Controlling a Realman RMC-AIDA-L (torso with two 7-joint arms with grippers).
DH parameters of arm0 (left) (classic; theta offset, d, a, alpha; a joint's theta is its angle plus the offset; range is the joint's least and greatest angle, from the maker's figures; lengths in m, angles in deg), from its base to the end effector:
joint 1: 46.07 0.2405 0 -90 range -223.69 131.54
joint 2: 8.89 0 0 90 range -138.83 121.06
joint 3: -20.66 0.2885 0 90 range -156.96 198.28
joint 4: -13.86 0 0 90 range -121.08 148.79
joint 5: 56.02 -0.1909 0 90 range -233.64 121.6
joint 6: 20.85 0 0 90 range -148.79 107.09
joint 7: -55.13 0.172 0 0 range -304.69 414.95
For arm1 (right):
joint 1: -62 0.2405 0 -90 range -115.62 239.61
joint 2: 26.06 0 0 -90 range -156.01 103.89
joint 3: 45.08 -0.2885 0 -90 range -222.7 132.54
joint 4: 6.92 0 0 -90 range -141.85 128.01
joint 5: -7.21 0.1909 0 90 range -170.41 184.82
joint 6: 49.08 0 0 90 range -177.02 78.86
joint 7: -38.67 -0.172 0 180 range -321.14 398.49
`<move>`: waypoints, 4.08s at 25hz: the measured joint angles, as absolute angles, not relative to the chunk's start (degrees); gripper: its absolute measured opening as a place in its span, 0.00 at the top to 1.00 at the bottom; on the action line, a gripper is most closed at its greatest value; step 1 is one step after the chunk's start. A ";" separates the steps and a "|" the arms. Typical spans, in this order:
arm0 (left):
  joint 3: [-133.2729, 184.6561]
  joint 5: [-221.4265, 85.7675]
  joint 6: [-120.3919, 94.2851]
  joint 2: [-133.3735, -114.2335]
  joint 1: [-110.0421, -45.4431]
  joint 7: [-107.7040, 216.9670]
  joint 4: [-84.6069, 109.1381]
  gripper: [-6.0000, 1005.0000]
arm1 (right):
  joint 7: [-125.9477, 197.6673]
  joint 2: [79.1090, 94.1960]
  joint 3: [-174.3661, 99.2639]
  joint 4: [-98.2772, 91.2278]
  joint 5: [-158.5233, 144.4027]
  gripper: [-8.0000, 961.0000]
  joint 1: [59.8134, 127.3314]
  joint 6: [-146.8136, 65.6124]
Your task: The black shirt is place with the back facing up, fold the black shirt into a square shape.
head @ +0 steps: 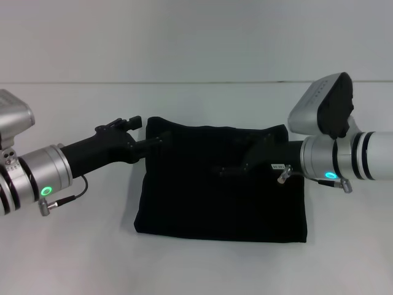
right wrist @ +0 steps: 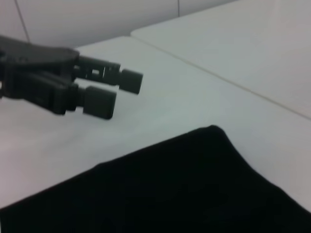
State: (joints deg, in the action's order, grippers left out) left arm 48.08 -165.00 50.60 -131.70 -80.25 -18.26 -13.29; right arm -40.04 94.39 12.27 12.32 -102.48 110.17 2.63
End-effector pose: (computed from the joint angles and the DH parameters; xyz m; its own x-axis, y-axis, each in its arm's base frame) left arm -0.2697 0.3847 -0.0586 0.6348 0.3609 0.6832 0.6860 -0.6701 -0.2835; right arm 0.2242 0.4228 -0.1223 0.9041 -0.3375 -0.2621 -0.4153 -0.8385 -0.3529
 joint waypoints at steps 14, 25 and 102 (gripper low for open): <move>48.08 -165.02 50.61 -131.67 -80.35 -18.26 -13.25 0.15 | -39.88 94.37 15.94 12.63 -101.76 0.02 108.71 3.56; 48.08 -165.00 50.70 -131.67 -80.43 -18.26 -13.21 0.15 | -39.30 94.14 15.98 16.27 -97.77 0.02 108.70 7.79; 63.58 -169.60 17.86 -132.38 -92.47 -58.19 -6.61 0.19 | -48.08 90.67 11.01 27.00 -93.26 0.10 99.45 9.92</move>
State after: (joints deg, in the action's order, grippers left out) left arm 63.58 -169.60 17.86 -132.38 -92.47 -58.19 -6.61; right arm -48.08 90.67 11.01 27.00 -93.26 99.45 9.92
